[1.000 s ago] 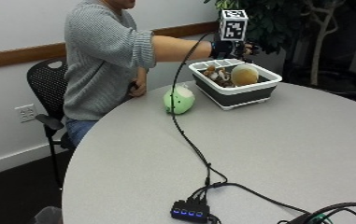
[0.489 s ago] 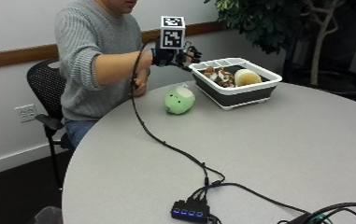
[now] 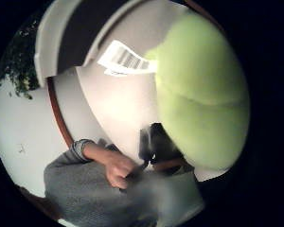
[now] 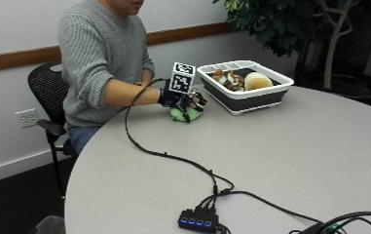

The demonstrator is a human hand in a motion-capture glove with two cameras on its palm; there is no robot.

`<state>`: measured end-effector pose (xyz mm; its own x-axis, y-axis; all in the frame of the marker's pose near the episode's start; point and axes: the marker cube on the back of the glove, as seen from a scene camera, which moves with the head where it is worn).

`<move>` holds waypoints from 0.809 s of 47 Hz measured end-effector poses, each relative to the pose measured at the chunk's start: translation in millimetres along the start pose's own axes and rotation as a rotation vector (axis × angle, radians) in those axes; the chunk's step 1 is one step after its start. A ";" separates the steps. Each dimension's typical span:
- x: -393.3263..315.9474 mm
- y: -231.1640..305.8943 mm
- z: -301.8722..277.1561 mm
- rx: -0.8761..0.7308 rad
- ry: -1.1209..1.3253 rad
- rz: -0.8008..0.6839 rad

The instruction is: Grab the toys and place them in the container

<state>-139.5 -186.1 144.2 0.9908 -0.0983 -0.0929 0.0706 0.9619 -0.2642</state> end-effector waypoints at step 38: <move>-9.0 -46.4 -218.4 0.481 -0.039 -0.106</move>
<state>-177.0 -285.6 -52.3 0.9783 -0.2008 -0.0512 0.2071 0.9569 0.2035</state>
